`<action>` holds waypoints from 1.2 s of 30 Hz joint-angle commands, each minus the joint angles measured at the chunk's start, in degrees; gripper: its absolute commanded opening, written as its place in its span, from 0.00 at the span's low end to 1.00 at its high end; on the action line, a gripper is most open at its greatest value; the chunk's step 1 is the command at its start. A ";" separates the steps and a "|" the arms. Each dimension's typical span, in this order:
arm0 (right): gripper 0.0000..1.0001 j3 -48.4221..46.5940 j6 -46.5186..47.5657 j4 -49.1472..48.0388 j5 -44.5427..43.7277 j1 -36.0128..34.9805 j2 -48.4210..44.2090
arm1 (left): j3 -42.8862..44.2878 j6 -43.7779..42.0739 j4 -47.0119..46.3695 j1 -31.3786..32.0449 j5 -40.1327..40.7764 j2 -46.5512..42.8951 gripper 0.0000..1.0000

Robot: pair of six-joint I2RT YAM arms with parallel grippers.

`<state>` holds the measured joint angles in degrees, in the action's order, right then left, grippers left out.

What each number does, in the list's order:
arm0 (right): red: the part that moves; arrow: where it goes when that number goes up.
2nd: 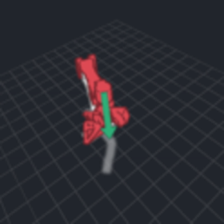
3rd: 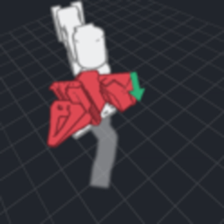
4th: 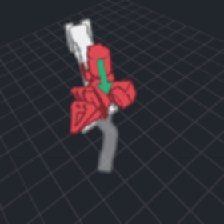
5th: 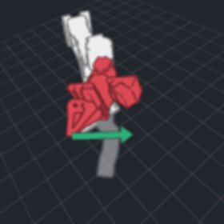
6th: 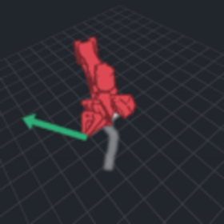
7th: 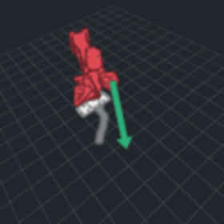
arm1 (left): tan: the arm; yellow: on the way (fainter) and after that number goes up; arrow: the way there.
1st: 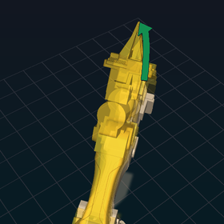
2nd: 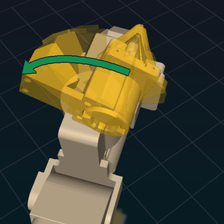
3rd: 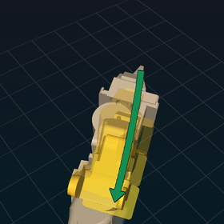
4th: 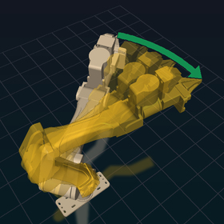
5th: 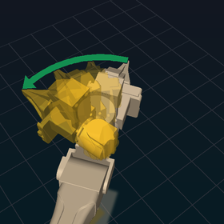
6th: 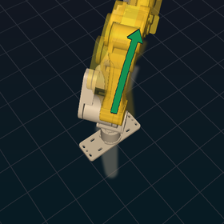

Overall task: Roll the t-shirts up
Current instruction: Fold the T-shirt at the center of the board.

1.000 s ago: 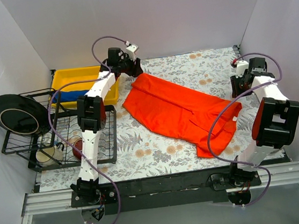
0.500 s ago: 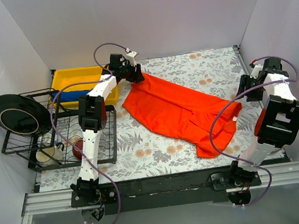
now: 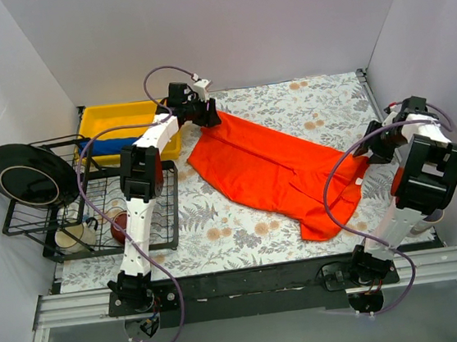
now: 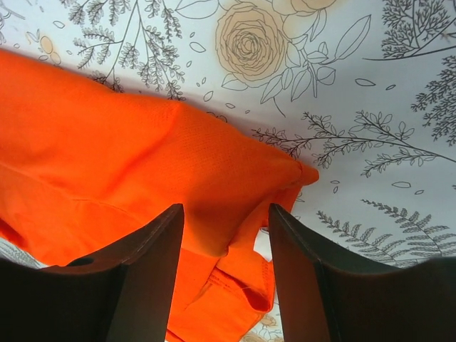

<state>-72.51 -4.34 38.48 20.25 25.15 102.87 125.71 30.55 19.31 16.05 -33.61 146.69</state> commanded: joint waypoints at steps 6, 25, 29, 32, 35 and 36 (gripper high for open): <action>0.50 -2.10 -2.87 -3.50 0.40 0.34 4.70 | -1.87 -0.48 1.96 0.64 4.24 -2.81 0.47; 0.23 -21.00 -2.26 -9.12 6.21 -1.94 20.35 | -14.00 2.41 1.96 -0.85 22.26 -12.22 0.36; 0.20 -21.44 -0.50 -7.37 0.86 -2.47 20.00 | -15.05 3.38 2.22 -0.85 22.97 -13.54 0.36; 0.33 -21.97 2.57 -6.67 -5.39 -3.43 18.25 | -15.23 3.64 2.40 -0.85 22.79 -14.94 0.39; 0.45 -22.41 4.25 -5.61 -6.19 -4.05 16.58 | -14.71 2.59 2.40 -0.94 20.34 -16.43 0.50; 0.47 -22.24 4.16 -5.43 -5.49 -4.31 15.44 | -13.83 2.15 2.57 -0.85 19.46 -16.79 0.52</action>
<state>-92.23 -3.66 32.14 18.85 21.63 122.93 111.22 33.58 20.05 15.86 -13.13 137.43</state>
